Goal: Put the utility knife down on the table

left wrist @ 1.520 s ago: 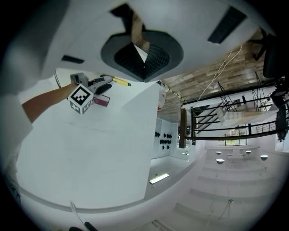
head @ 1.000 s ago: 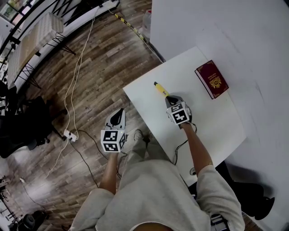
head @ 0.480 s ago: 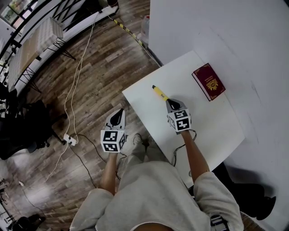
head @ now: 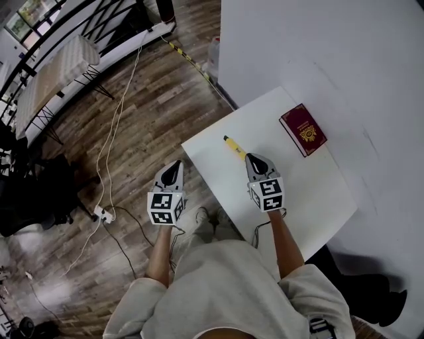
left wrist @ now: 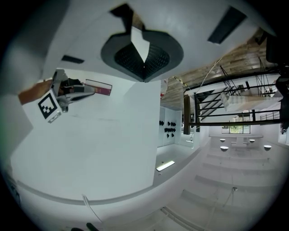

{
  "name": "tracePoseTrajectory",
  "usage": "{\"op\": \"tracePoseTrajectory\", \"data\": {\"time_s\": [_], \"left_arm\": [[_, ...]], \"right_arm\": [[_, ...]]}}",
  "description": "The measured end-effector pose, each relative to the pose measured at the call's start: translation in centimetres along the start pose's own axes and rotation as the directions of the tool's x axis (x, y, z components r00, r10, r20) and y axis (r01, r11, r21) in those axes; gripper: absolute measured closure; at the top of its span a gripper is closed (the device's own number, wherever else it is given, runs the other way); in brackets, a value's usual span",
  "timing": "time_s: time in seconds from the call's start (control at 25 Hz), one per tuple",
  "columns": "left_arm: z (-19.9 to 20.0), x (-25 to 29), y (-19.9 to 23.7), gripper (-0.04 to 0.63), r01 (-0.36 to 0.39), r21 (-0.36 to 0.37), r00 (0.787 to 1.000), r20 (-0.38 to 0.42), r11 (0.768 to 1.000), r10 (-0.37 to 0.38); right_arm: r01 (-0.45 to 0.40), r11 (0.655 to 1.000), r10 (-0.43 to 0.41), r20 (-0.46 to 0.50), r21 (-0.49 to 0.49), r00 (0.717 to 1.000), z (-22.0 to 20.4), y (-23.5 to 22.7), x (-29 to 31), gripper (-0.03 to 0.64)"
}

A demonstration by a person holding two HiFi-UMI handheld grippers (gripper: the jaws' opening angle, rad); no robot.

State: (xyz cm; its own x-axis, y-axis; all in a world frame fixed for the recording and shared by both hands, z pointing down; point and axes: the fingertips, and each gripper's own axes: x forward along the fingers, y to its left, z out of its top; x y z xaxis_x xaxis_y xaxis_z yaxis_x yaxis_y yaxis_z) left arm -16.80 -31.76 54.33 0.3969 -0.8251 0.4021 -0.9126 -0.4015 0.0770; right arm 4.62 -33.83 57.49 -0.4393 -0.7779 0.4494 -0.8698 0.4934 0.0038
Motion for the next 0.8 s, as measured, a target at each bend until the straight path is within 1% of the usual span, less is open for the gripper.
{"op": "tracePoseTrajectory", "data": {"time_s": [0.32,0.8], "left_arm": [[2.9,-1.2,0.4,0.589,-0.014,0.02,0.998,0.063,1.0,0.013],[5.4,-2.1,0.6,0.589,-0.027,0.035,0.992,0.127,0.999,0.022]], "right_arm": [[0.037,0.999,-0.035,0.093,-0.02,0.995,3.7,0.6,-2.7,0.618],[0.07,0.997,-0.067,0.142,-0.015,0.988,5.6,0.2,-4.2,0.619]]}}
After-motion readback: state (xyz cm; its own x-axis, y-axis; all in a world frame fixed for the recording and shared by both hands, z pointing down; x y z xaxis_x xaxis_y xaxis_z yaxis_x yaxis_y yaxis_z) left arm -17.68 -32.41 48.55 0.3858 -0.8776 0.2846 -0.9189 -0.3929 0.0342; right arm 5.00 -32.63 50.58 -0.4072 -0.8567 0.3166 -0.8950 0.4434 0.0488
